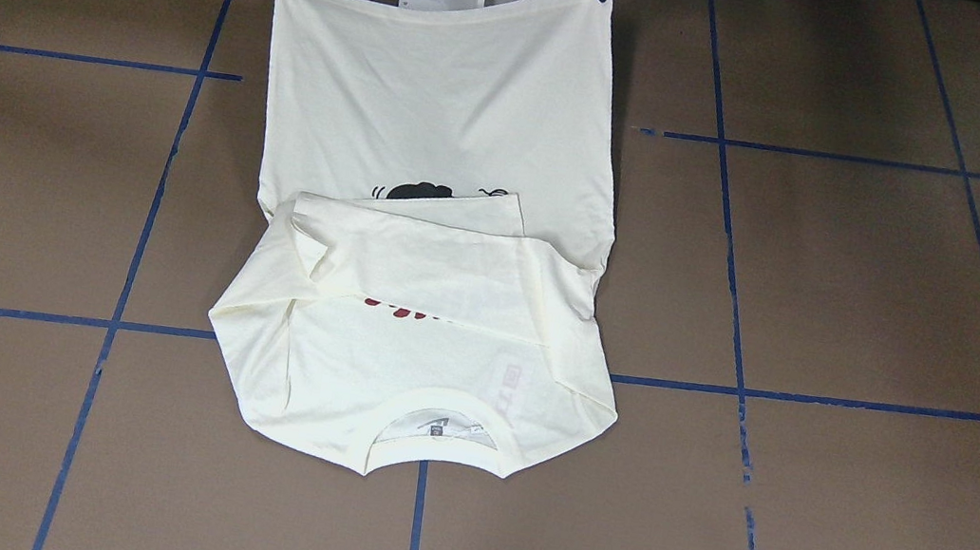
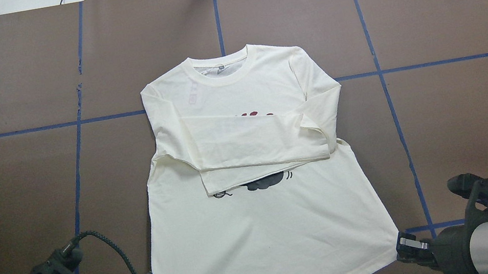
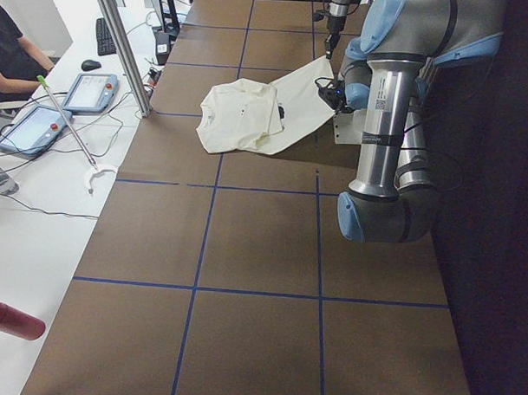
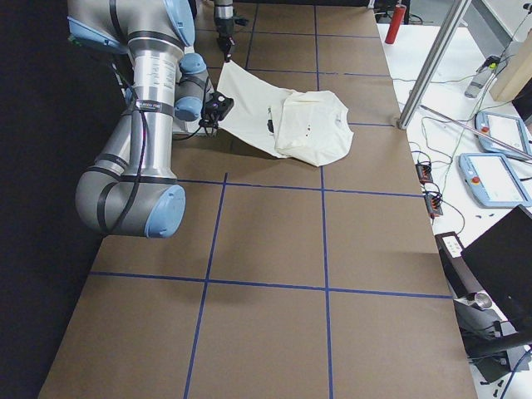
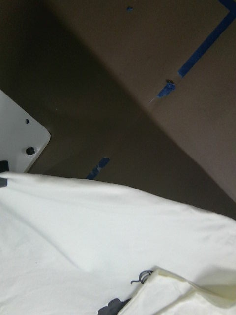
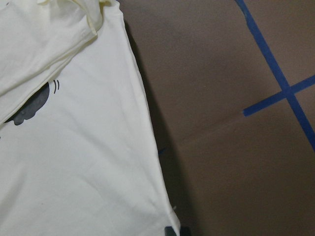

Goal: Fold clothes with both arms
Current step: 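Grasp both hem corners with the left and right grippers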

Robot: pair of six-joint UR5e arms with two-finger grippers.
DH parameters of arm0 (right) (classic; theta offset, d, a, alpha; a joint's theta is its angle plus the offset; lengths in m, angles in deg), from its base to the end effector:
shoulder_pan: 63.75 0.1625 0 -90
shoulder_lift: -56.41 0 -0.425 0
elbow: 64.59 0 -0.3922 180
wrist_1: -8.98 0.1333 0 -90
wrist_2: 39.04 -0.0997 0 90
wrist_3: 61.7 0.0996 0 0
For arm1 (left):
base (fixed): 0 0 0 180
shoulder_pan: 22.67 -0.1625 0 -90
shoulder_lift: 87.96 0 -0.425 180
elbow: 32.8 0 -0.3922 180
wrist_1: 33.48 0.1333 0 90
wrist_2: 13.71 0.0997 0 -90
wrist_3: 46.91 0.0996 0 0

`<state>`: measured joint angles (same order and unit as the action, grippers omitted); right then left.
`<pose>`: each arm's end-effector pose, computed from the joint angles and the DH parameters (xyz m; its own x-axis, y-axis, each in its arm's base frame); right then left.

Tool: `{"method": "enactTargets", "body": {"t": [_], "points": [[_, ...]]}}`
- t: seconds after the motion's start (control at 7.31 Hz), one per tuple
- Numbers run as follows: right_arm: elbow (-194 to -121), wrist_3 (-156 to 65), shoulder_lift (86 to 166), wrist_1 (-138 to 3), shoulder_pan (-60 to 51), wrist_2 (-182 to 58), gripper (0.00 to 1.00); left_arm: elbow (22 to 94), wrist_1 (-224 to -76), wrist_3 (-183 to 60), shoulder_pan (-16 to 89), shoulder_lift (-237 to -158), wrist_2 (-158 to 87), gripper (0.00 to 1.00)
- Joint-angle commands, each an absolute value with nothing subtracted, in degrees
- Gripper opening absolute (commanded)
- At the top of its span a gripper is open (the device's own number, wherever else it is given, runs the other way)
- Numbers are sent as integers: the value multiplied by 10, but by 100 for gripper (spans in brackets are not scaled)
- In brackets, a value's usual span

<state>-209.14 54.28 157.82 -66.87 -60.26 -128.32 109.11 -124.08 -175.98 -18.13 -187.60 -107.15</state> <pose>-0.3310 -0.1550 0.2808 0.4536 0.4665 0.7594 -0.3005 0.8822 -0.3625 0.3812 -0.1580 0.1950 0.3451 -0.6585 -0.6688 0.3138 0.7525 -0.5790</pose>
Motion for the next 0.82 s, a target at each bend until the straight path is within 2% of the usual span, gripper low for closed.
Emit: {"method": "enactTargets", "body": {"t": [0.0, 0.68], "points": [[-2102, 543, 1585, -669, -603, -1299, 0, 1109, -1215, -1764, -215, -1876, -1075, 0], [-2120, 543, 1585, -669, -603, -1334, 0, 1128, -1175, -1801, -241, -1872, -1074, 0]]}}
